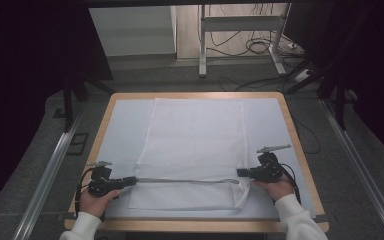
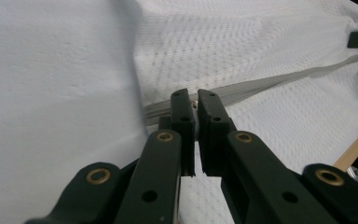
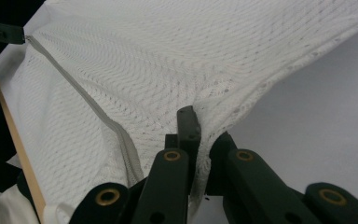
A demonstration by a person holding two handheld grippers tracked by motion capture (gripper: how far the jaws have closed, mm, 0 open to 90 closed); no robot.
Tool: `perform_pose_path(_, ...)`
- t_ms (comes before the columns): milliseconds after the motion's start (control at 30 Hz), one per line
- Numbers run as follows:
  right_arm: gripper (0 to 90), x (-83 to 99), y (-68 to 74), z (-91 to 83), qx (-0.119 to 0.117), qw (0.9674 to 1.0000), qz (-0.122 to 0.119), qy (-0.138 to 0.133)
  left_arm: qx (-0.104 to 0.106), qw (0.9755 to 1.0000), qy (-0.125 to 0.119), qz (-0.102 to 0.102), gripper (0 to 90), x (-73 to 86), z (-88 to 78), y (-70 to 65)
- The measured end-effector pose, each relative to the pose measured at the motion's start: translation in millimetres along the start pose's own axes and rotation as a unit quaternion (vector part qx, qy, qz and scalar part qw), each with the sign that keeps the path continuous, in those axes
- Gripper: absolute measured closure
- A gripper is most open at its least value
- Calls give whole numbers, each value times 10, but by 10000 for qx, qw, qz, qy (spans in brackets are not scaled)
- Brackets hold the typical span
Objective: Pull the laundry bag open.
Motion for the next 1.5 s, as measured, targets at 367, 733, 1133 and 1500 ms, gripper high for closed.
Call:
perform_pose_path(367,875,-1,-6,-7,16,10000,11,-5,-273,9995,89,-97,869,51,-15,178)
perform_pose_path(733,872,2,4,-24,57,10000,11,-80,-381,9992,125,63,867,36,9,114)
perform_pose_path(1133,462,-58,28,-205,319,9973,36,-654,-978,9924,-440,609,570,-174,-104,10)
perform_pose_path(1500,335,-22,41,-659,747,9842,-432,-1549,-882,9825,-673,1496,315,-625,107,-264)
Point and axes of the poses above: each handheld gripper's, and its own axes: z roughly forward along the jaws, x roughly out of its underside, y roughly to its left, the point moved 8 cm from there along z, roughly forward along the jaws, and after that the axes turned 14 degrees about z, right-handed, at the moved point
